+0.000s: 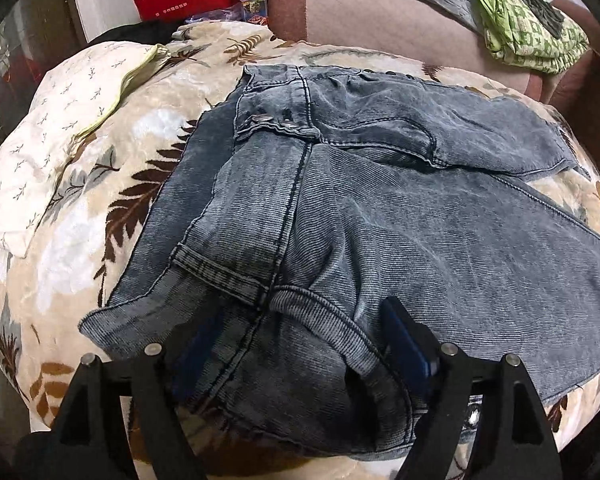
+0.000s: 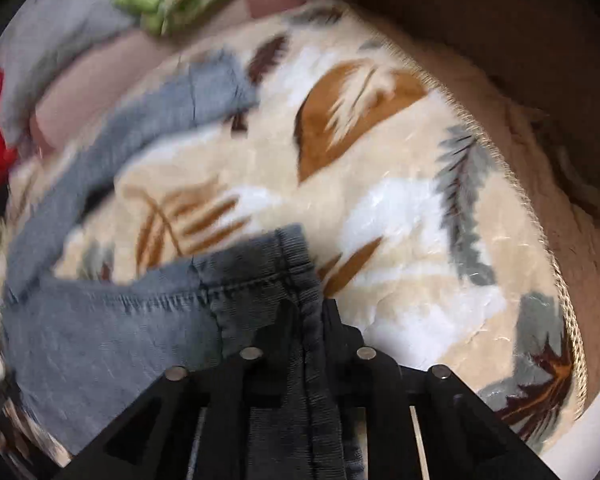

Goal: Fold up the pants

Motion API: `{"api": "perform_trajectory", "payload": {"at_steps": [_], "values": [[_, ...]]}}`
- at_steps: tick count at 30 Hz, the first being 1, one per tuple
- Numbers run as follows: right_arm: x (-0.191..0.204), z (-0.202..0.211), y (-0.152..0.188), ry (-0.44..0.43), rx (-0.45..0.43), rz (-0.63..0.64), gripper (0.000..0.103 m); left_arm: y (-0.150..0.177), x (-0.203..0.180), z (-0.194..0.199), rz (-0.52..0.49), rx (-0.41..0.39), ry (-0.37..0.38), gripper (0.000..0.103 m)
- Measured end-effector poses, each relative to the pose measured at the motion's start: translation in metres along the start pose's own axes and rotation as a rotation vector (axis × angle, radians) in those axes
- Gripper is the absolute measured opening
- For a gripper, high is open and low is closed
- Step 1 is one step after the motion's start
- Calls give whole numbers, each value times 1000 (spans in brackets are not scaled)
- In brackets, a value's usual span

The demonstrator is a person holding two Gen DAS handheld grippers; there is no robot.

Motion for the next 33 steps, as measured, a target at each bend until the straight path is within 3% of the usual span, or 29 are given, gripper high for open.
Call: {"api": "perform_trajectory", "payload": {"at_steps": [3,5,6,7,8,11,16,19,24,30,32,33], "values": [[15,36,-2,-30,-109,12,20,-2,1,6,16,-9,-1,82],[31,39,6,-92,-101,48,26,0,0,5,11,-16,-5,82],[38,32,15,-127,-61,64,42,2,-1,-1,1,8,-9,82],[38,14,26,-126,25,74,66,3,-1,-5,-2,19,-8,83],[31,-3,35,-101,101,70,68,2,-1,-4,2,11,-4,83],[39,4,28,-80,74,70,67,-4,0,8,1,15,9,83],[75,37,-26,-192,-22,91,67,-49,22,36,104,-82,60,83],[70,14,-69,-210,-15,50,67,-73,36,26,166,-82,45,83],[69,-46,-129,-156,20,-4,65,-110,53,-14,242,-50,21,83],[76,-109,-160,-113,92,12,61,-117,55,-66,243,34,-28,83],[80,-121,-157,-98,114,36,51,-116,56,-74,242,40,-39,85],[80,-121,-156,-84,113,49,31,-117,57,-75,244,34,-42,86]]}}
Point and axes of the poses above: each gripper's, at about its wrist camera, not at the fingertips, and z roughly against the way its jaws point, x to its left, y to its underside, the point moved 7 cm from there along -z, roughly the way its jaws point, and after that the axes turned 2 degrees about y, right-handed, at the moved point
